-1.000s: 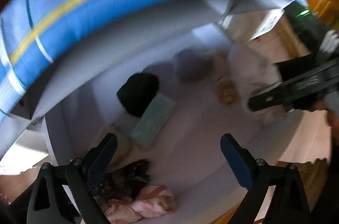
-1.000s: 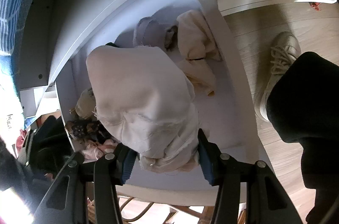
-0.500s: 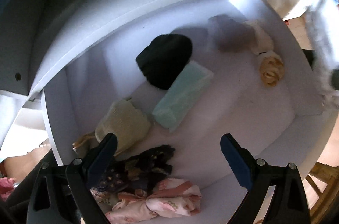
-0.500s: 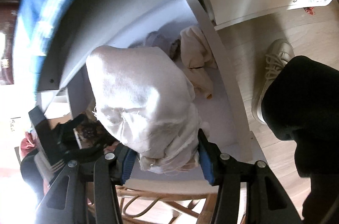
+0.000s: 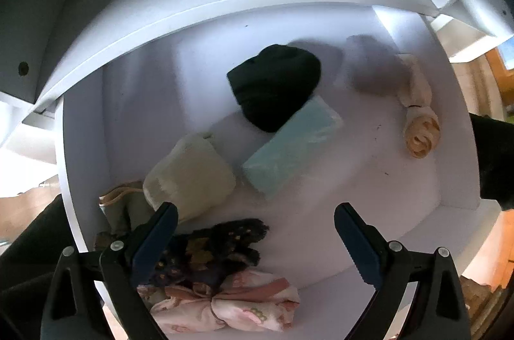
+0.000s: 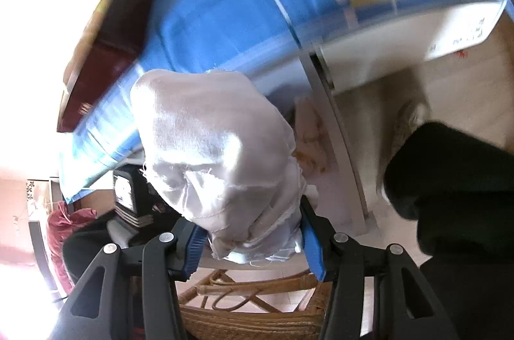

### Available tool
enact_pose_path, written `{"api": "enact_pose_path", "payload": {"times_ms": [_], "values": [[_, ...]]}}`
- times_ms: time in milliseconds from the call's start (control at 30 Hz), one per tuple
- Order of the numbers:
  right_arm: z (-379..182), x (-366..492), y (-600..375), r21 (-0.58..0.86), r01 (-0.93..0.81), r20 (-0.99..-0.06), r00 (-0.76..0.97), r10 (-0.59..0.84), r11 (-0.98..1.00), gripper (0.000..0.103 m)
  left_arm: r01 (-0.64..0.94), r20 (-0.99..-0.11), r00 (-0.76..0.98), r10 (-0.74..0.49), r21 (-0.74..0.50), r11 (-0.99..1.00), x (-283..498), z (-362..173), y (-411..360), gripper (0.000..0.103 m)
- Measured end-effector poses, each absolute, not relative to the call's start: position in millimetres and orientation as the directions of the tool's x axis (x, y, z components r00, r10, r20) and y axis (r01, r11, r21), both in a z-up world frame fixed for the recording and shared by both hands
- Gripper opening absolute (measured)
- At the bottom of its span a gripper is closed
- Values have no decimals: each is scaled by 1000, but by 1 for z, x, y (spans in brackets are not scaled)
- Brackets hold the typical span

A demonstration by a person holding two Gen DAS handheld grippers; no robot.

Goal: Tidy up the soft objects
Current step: 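Lift the white cloth with the right tool toward the gold box, then lower the white cloth into the gold box and open the right tool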

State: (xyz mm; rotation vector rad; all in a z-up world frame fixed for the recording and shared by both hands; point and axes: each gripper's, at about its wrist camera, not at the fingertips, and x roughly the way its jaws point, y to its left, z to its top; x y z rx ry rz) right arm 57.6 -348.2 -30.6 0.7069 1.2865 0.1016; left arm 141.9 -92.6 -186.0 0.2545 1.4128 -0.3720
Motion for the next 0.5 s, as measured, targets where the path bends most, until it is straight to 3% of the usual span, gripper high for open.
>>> {"api": "enact_pose_path", "payload": {"times_ms": [333,500], "values": [[78,126,-323,577,152,-773,419,477,802,53,326,-984,116,-132,-88,941,156,-189,-82,99],[102,171,-298,566,110,-769,428,475,817,53,309,-983,104,-151,-112,945,159,-189,-81,99]]}}
